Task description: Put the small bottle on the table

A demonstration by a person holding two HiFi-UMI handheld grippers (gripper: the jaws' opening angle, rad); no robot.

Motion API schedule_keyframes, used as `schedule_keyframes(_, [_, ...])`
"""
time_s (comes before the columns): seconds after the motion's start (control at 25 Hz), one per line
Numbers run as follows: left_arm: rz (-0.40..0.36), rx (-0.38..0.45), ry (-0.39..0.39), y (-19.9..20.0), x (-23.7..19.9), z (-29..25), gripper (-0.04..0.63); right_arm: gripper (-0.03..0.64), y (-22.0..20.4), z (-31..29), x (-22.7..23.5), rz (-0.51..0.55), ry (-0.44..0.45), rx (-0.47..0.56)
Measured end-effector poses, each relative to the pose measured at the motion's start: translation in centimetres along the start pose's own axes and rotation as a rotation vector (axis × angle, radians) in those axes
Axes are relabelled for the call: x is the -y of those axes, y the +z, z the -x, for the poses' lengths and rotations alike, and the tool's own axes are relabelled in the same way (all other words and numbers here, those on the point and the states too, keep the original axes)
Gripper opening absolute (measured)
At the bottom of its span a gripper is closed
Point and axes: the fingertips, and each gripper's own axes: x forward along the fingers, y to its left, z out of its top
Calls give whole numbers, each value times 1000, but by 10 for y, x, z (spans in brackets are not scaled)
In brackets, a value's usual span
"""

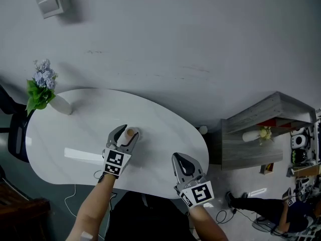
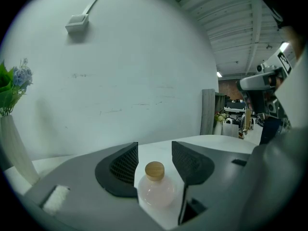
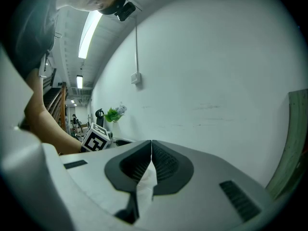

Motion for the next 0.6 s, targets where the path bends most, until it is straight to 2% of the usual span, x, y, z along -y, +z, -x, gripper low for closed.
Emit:
schedule_keyframes(0.16, [15,16,-4,10,-2,11,181,6,4,-5,-3,14,7,3])
schedule_keyframes(0.32, [4,-4,23,11,-12,21,94,6,10,-9,-9,10,0,13])
schedule_keyframes(0.6, [21,0,39,22,-33,35,26,6,21,-25,-25,19,15,30])
